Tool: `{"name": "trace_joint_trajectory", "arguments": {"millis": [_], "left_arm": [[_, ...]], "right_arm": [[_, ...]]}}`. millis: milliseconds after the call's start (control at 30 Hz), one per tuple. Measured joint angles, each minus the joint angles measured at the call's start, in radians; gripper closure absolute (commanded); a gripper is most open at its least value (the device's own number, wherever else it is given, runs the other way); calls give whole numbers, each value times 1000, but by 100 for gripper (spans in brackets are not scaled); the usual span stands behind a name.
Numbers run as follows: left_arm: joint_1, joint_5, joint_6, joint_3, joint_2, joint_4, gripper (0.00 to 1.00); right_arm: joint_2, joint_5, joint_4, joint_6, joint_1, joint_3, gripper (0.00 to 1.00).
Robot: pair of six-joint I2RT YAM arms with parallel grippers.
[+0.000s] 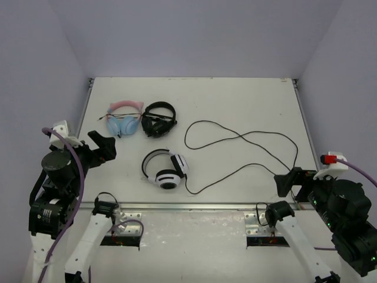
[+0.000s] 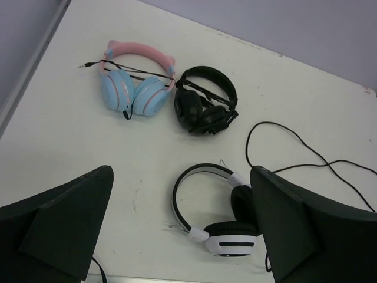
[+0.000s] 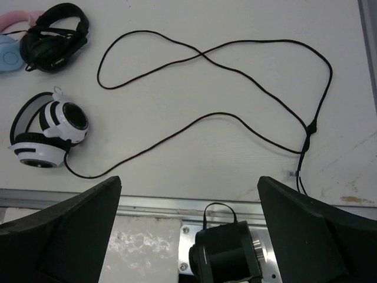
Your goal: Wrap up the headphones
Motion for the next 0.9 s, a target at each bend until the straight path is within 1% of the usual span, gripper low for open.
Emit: {"name": "trace_joint_trajectory", "arguments": {"millis": [133,233,300,367,433,567,633,767,900], "left_arm": [[-1,51,3,11,37,24,0],[-3,116,26,2,51,63,0],[-4,182,48,-13,85,114,0],[-5,253,68,-27,169,165,0],[-18,312,92,-34,325,205,0],[-123,302,132,-58,653,269,0],[-181,298,150,-86,774,262,0],[-252,270,183,-103,909,246,1],[-262,235,195,-111,980,270,2]], "right_arm": [[-10,-15,0,-2,0,0,1],[-15,-91,23,-18,0,-4,1],[-19,-179,59,-26,0,-28,1],[-18,-255,100,-29,0,-65,1],[-9,-332,146,-29,0,-119,1],[32,-457,233,-27,0,-213,1],[45,-503,280,-23,0,-251,1],[44,-595,360,-4,0,-296,1],[23,-662,424,8,0,-332,1]]}}
